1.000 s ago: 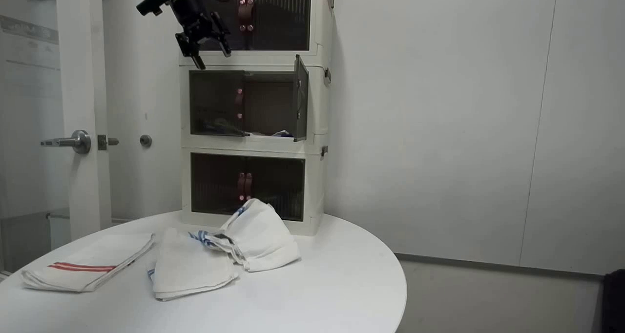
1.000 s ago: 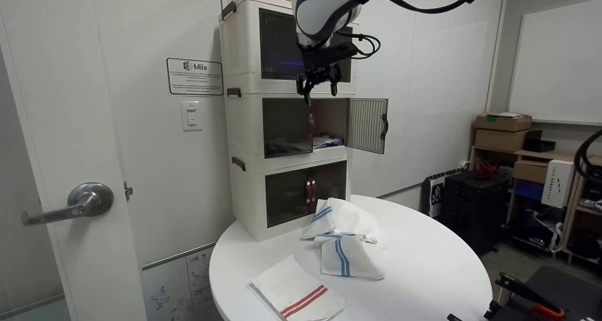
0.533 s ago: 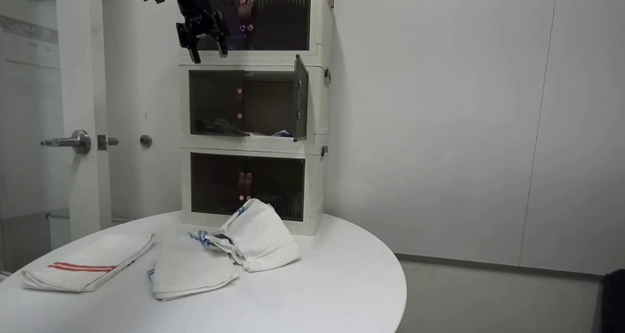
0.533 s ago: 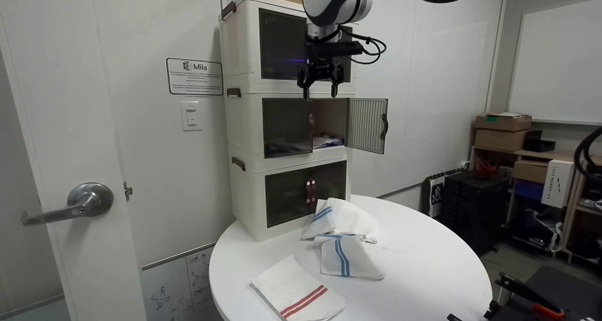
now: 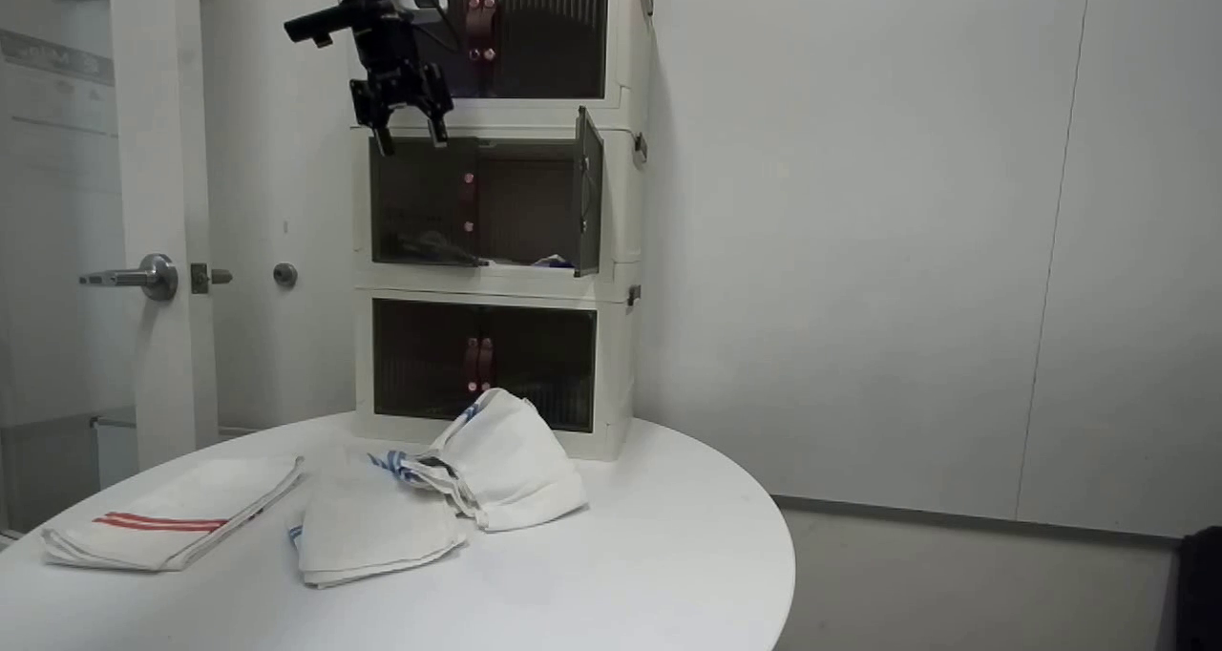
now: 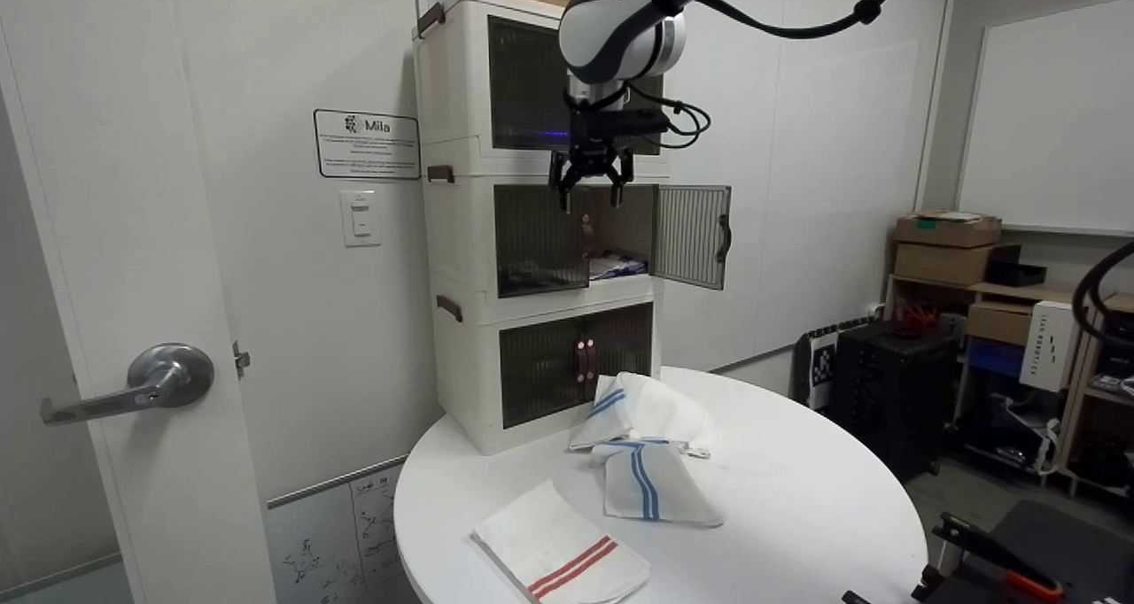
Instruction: Close the left and right cabinet doors, respectively
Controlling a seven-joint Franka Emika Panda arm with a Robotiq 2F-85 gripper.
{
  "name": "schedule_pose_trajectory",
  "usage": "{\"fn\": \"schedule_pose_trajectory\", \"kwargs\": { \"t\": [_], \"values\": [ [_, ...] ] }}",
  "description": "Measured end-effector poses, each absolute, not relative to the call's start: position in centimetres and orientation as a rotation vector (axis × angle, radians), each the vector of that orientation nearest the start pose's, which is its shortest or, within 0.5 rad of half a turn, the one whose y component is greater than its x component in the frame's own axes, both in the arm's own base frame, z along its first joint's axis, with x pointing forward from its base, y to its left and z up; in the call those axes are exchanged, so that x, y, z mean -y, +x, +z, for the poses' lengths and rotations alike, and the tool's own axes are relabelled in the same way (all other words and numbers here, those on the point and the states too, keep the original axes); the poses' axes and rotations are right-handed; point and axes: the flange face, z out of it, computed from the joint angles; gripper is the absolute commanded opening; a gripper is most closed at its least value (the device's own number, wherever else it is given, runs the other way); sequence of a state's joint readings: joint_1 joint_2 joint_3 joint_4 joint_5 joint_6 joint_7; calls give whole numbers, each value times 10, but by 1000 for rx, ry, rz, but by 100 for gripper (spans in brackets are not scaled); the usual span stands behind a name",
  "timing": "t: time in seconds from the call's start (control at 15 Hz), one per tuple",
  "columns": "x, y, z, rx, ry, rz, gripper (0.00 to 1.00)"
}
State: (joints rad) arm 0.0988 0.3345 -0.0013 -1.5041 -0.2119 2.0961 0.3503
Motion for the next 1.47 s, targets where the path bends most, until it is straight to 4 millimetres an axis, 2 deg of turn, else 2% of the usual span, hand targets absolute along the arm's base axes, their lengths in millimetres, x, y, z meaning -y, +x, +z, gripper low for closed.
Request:
{"fn": "schedule_pose_trajectory", "kwargs": {
  "t": [0.6,1.0,1.47],
  "values": [
    [-60,724,484,-117,-3170,-594,100],
    [-55,754,475,-93,-3149,-703,100],
    [-55,759,472,-57,-3159,-696,100]
  ]
}}
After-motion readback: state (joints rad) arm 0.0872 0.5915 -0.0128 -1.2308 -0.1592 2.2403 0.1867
